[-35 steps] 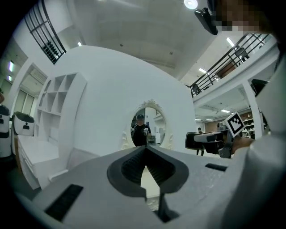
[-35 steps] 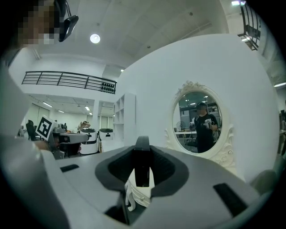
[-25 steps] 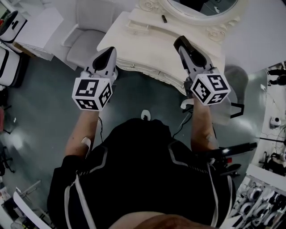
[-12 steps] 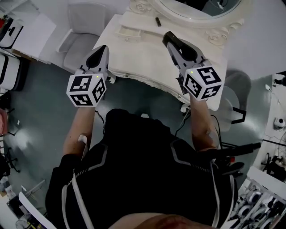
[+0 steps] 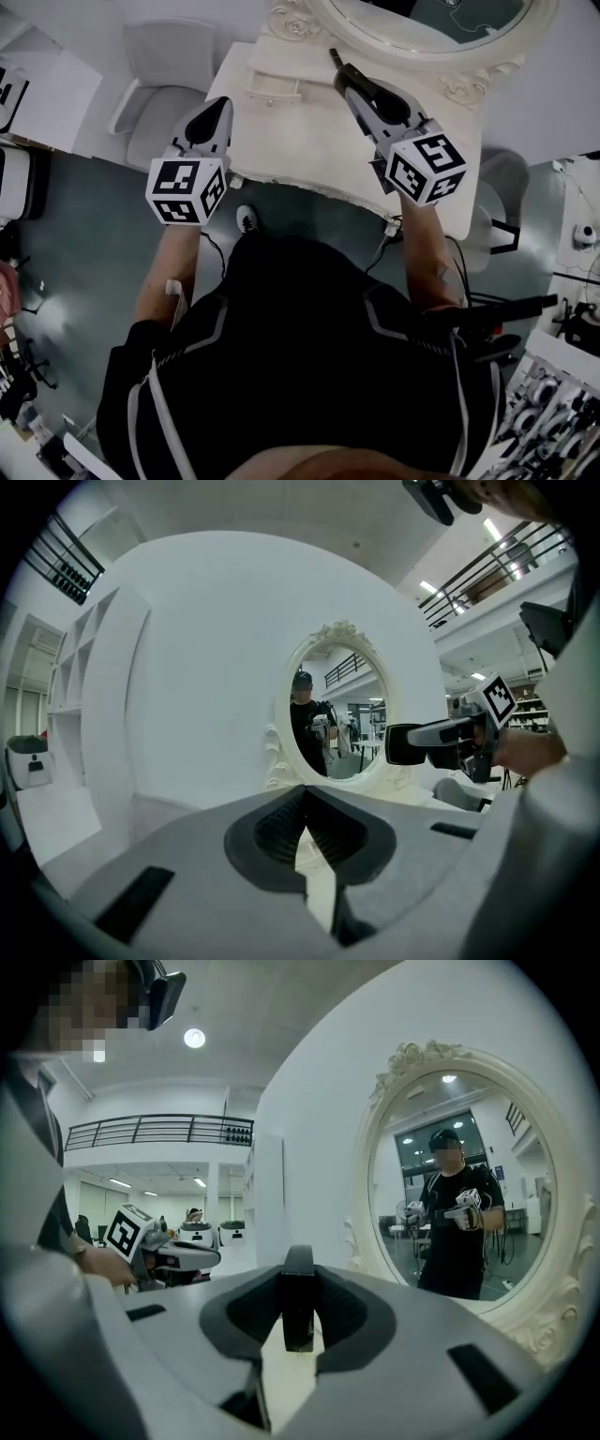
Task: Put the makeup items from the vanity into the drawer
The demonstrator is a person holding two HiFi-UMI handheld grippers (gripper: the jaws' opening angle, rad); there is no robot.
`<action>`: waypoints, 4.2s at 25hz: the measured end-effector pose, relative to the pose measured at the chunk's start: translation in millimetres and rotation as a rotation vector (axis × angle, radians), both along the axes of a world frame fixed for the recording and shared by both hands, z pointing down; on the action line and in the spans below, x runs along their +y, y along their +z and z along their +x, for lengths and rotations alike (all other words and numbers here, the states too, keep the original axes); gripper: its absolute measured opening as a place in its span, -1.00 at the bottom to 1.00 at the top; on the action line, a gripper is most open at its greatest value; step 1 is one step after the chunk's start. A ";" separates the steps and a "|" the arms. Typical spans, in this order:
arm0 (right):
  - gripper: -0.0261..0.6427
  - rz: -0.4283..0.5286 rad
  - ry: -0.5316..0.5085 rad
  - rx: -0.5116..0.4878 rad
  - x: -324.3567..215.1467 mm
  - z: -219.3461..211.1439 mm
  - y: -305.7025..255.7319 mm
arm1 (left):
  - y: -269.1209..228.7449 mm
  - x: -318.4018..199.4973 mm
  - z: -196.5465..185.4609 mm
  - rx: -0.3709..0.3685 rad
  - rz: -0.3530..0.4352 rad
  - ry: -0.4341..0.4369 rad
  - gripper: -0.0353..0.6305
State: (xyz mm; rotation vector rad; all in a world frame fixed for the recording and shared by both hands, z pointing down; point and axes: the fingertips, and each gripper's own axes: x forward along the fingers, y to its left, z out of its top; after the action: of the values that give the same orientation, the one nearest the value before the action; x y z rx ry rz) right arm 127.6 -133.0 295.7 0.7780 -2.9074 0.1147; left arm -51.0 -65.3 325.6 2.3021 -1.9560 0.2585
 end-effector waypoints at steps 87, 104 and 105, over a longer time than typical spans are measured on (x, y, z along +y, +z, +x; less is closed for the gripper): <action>-0.62 -0.179 -0.611 1.153 -124.4 -226.4 328.2 | 138.4 -42.4 -137.8 0.184 -0.220 -0.264 -0.89; -0.55 -0.221 -0.588 1.074 -125.6 -236.0 320.4 | 132.7 -44.0 -149.1 0.193 -0.191 -0.247 -0.89; -0.56 -0.222 -0.581 1.065 -126.7 -236.2 318.8 | 132.0 -44.7 -149.0 0.189 -0.189 -0.243 -0.89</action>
State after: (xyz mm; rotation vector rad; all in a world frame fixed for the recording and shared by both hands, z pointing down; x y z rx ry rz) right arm -108.6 -259.6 614.5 -0.0938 -1.9235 -0.0358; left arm -200.0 -110.0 457.6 1.8786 -1.9951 0.1861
